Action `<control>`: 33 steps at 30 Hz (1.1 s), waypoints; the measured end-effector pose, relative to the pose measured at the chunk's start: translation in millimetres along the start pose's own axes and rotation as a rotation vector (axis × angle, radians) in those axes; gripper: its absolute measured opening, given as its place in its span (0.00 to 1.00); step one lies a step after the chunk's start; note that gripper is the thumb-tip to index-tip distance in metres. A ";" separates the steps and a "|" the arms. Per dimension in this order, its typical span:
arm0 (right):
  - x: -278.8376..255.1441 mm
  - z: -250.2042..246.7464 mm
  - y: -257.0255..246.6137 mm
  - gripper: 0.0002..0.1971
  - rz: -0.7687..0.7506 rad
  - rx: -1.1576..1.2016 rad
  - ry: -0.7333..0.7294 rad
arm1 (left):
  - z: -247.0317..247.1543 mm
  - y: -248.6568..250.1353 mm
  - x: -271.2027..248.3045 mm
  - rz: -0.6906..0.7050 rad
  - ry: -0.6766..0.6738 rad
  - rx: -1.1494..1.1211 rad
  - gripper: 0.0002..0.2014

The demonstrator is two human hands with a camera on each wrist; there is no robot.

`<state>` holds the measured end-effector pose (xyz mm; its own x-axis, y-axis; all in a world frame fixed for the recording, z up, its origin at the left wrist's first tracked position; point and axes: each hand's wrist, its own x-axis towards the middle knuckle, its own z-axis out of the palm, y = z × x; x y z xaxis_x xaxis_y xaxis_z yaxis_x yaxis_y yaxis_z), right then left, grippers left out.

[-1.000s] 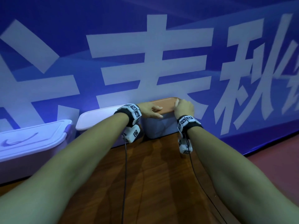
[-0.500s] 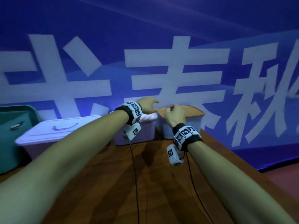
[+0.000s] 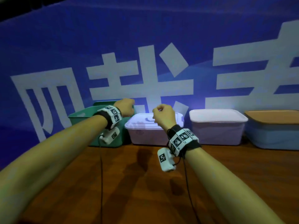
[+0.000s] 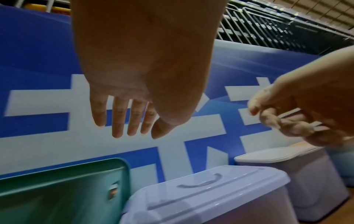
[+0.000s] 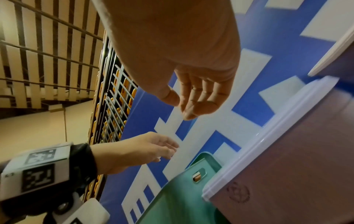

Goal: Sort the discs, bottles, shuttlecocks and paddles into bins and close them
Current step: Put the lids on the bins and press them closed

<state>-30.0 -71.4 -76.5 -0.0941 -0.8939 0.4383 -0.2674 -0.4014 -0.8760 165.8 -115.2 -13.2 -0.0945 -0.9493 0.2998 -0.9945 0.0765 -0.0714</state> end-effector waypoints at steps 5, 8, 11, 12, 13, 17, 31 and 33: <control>10.0 63.6 -2.3 0.07 -0.012 -0.129 -0.141 | 22.2 -87.5 3.5 -0.078 0.013 0.014 0.23; 32.1 94.2 -5.6 0.13 -0.015 -0.279 -0.189 | 47.0 -115.3 3.6 -0.055 -0.036 -0.086 0.20; 57.2 127.1 -10.8 0.15 -0.037 -0.452 -0.278 | 75.4 -132.9 8.9 0.039 0.009 -0.220 0.23; 67.5 137.5 -12.8 0.16 -0.037 -0.512 -0.299 | 80.1 -136.9 10.5 0.058 0.033 -0.224 0.24; 79.3 147.4 -13.7 0.17 -0.035 -0.567 -0.310 | 82.9 -140.3 12.2 0.073 0.049 -0.221 0.25; 129.0 177.5 -13.1 0.17 -0.013 -0.685 -0.260 | 81.4 -150.9 26.4 0.125 -0.039 -0.223 0.25; 219.4 236.4 16.8 0.09 0.066 -0.805 -0.300 | 84.4 -153.1 31.7 0.127 -0.073 -0.112 0.21; 227.7 241.3 19.5 0.09 0.065 -0.831 -0.319 | 86.1 -152.1 31.3 0.156 -0.056 -0.100 0.20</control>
<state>174.7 -330.9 -42.3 0.1049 -0.9726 0.2076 -0.8915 -0.1845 -0.4138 317.9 -182.8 -74.8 -0.2485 -0.9387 0.2389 -0.9676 0.2517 -0.0172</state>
